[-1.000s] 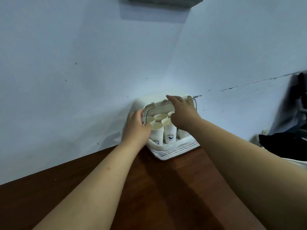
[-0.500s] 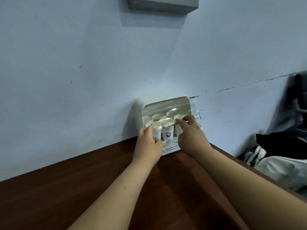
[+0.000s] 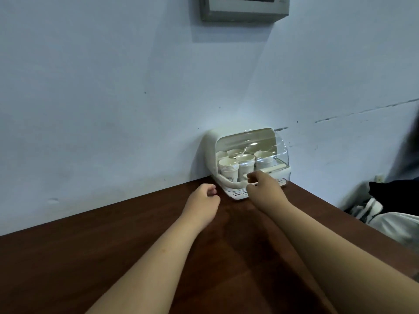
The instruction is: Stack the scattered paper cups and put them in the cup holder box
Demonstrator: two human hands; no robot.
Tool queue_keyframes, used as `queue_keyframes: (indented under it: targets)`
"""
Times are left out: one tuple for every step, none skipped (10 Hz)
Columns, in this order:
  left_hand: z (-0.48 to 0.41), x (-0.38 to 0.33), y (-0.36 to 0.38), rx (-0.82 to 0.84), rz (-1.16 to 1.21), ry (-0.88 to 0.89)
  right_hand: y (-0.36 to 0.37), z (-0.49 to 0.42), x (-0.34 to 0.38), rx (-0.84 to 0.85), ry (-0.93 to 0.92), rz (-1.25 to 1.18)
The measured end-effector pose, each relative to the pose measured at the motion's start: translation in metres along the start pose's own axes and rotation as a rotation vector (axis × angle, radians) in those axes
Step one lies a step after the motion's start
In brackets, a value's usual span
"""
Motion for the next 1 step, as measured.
queue_keyframes:
  targets:
    - [0.0139,0.0097,-0.0476,-0.103,0.128,-0.025,0.0126,0.0052,0.0398,0.057,-0.005,-0.125]
Point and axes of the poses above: each hand's wrist, its own z-axis away from the middle knuckle, its own y-axis out of the palm, x = y × z, the point moved 5 cm from there along -z, towards the middle knuckle, and after that the axes turned 12 degrees about z, right-handed, at the moved point
